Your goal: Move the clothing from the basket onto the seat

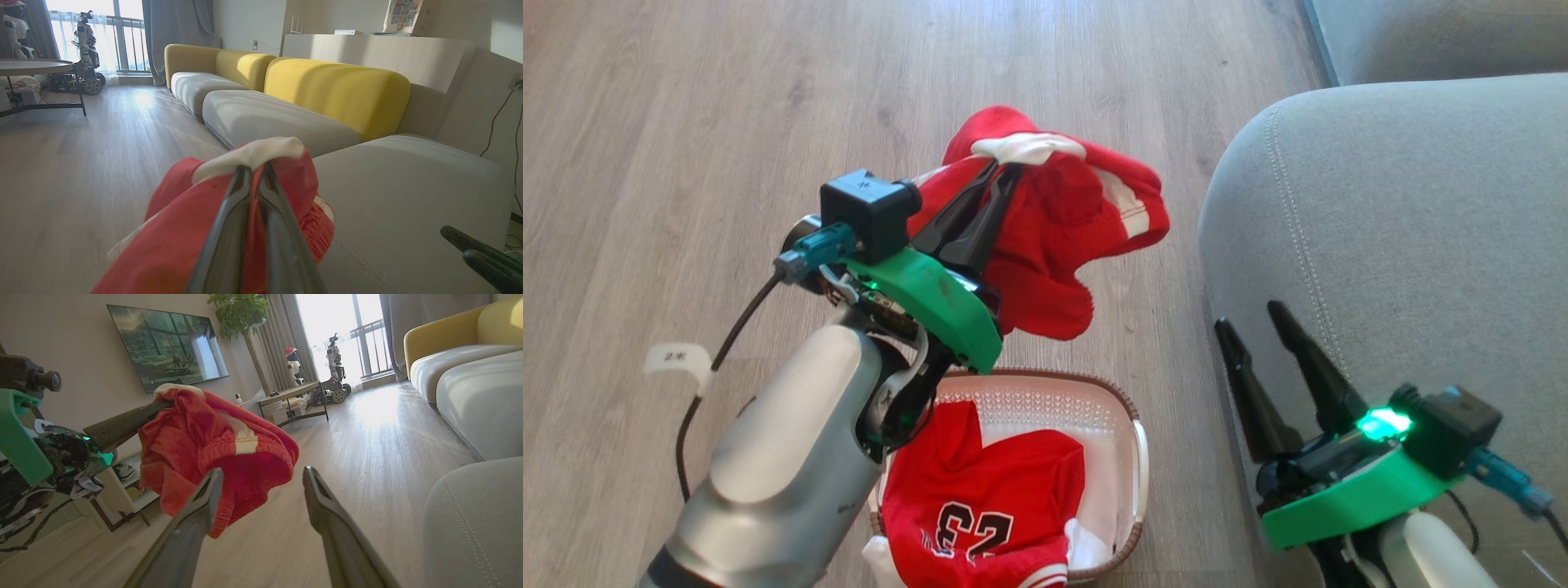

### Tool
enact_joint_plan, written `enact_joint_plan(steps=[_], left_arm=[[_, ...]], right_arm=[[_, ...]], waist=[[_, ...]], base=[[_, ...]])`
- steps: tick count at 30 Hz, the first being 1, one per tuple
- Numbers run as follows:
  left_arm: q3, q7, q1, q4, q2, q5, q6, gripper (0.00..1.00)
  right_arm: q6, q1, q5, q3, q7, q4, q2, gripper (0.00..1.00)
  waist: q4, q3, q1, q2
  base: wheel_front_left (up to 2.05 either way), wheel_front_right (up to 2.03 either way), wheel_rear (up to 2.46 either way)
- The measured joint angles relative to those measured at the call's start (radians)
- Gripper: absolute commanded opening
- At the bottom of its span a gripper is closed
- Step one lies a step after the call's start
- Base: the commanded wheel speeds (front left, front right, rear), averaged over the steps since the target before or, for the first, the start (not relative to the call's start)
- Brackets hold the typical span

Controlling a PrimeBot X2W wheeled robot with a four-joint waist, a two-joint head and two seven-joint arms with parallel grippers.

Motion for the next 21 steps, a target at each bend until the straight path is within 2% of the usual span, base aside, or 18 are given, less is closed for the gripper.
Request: enact_joint_plan(steps=[9,18,21], left_arm=[[-0.012,0.04,0.014,-0.086,0.01,0.0,0.026,0.0],[-0.038,0.045,0.018,-0.087,0.003,-0.002,0.016,0.0],[-0.061,0.043,0.018,-0.08,-0.01,-0.008,0.005,0.0]], right_arm=[[0.0,-0.004,0.011,0.084,0.0,0.029,-0.026,1.0],[0.0,-0.091,0.076,0.159,0.0,0.09,-0.026,1.0],[0.0,-0.124,0.139,0.195,0.0,0.146,-0.025,1.0]], waist=[[0.007,0.008,0.0,0.0],[0.026,0.016,0.0,0.0],[0.046,0.018,0.0,0.0]], base=[[0.0,0.0,0.0],[0.0,0.0,0.0],[0.0,0.0,0.0]])
